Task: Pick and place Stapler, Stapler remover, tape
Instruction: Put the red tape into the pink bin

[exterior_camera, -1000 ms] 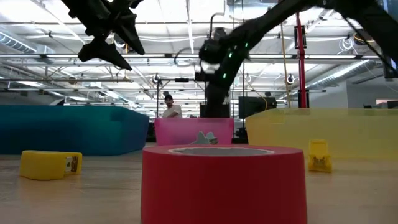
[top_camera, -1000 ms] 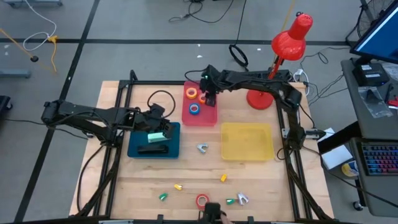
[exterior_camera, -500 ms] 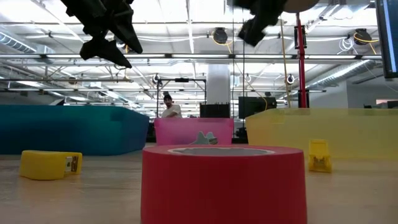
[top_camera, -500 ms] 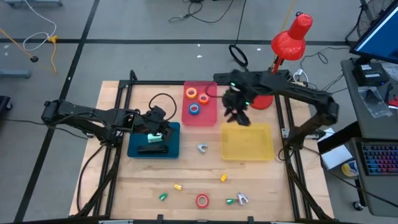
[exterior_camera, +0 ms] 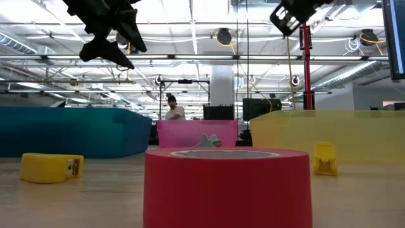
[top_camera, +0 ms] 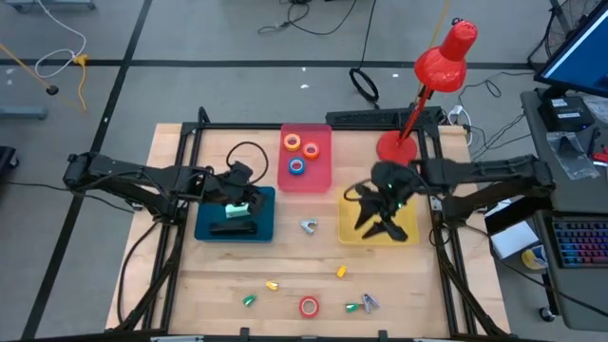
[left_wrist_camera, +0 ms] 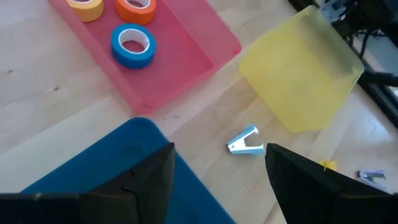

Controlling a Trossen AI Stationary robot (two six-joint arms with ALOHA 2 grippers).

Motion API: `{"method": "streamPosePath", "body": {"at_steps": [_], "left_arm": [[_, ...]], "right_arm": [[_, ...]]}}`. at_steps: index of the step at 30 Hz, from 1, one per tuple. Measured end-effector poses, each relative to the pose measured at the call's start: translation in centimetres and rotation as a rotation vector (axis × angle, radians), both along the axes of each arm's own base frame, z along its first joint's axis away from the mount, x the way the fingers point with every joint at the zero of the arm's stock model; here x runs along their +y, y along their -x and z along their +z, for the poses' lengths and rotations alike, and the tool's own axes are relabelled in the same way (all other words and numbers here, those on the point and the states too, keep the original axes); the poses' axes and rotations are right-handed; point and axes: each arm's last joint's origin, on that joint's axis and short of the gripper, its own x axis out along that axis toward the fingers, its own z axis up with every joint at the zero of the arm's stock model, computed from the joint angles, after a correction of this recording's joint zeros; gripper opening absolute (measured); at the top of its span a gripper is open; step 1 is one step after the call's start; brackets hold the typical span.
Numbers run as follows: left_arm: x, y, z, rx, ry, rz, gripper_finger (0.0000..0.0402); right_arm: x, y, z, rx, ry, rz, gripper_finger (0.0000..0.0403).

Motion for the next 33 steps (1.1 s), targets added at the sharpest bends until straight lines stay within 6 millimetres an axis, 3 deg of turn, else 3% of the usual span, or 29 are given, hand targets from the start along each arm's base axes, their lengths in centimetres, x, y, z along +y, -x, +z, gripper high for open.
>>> {"method": "streamPosePath", "body": {"at_steps": [6,13,19,24,33], "left_arm": [[-0.1,-0.7,0.8,-0.109,0.027,0.005,0.0248],[-1.7,-1.7,2.0,-0.25,0.013,-0.203,0.0248],[-5.4,-2.7,1.9,-0.323,0.015,-0.33,0.0248],[-9.3,-3.7,0.6,-0.305,0.027,-0.402,0.0248],[-15.8,-7.5,1.0,0.106,-0.058,-0.553,0.0248]], "right_arm": [[2.5,0.8,-2.5,-0.046,-0.148,-0.007,0.015],[3.5,0.9,-3.6,-0.164,-0.281,-0.087,0.015],[3.5,0.6,-3.3,-0.258,-0.344,-0.133,0.015],[3.5,0.6,-3.1,-0.266,-0.373,-0.166,0.015],[3.3,0.4,-3.1,-0.285,-0.355,-0.241,0.015]]}}
